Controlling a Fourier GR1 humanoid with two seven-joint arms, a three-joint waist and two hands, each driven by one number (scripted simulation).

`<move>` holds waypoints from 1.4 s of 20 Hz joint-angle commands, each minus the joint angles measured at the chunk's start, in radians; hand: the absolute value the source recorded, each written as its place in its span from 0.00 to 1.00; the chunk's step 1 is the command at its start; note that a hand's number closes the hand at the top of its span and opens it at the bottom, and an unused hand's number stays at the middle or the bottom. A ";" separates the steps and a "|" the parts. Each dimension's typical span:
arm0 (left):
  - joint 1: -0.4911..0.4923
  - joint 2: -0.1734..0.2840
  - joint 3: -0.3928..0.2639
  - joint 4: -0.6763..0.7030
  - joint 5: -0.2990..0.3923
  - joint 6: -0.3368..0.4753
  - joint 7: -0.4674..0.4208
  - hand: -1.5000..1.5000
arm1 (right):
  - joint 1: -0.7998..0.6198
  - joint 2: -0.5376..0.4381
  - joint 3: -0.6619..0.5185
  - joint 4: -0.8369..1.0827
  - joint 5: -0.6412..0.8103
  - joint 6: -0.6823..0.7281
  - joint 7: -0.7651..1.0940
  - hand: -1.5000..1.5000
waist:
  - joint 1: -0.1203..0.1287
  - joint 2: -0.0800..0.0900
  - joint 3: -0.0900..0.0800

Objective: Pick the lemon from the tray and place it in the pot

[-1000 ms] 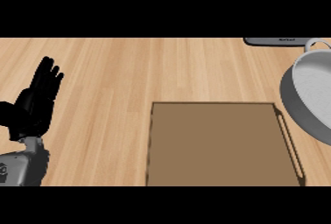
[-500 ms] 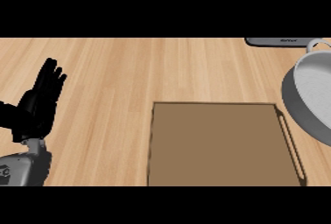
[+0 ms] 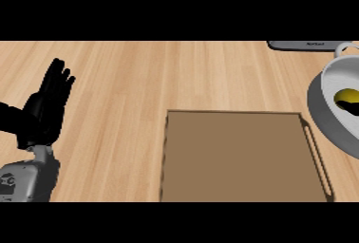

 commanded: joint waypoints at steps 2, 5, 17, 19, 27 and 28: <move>-0.001 0.014 0.006 -0.032 0.013 -0.012 0.039 0.50 | -0.059 -0.049 -0.100 0.126 -0.159 0.111 -0.167 0.00 | 0.000 -0.002 0.001; -0.002 0.006 0.016 -0.007 0.011 -0.004 0.012 0.50 | -0.088 -0.006 -0.174 0.134 -0.257 0.091 -0.230 0.00 | -0.005 -0.001 0.001; 0.002 0.019 0.041 -0.006 0.003 -0.013 0.003 0.50 | -0.011 -0.258 -0.305 0.265 -0.476 0.361 -0.259 0.00 | -0.023 -0.008 -0.002; 0.034 0.013 0.024 -0.046 0.004 -0.017 0.036 0.50 | 0.025 -0.324 -0.319 0.321 -0.488 0.404 -0.294 0.00 | -0.017 -0.007 -0.001; 0.013 -0.025 0.006 -0.025 -0.021 0.007 0.008 0.50 | 0.150 -0.419 -0.328 0.431 -0.528 0.544 -0.437 0.00 | -0.016 -0.004 0.001; 0.019 -0.026 -0.017 -0.055 -0.038 0.009 0.033 0.50 | 0.117 -0.414 -0.313 0.442 -0.516 0.515 -0.448 0.00 | -0.006 -0.002 0.002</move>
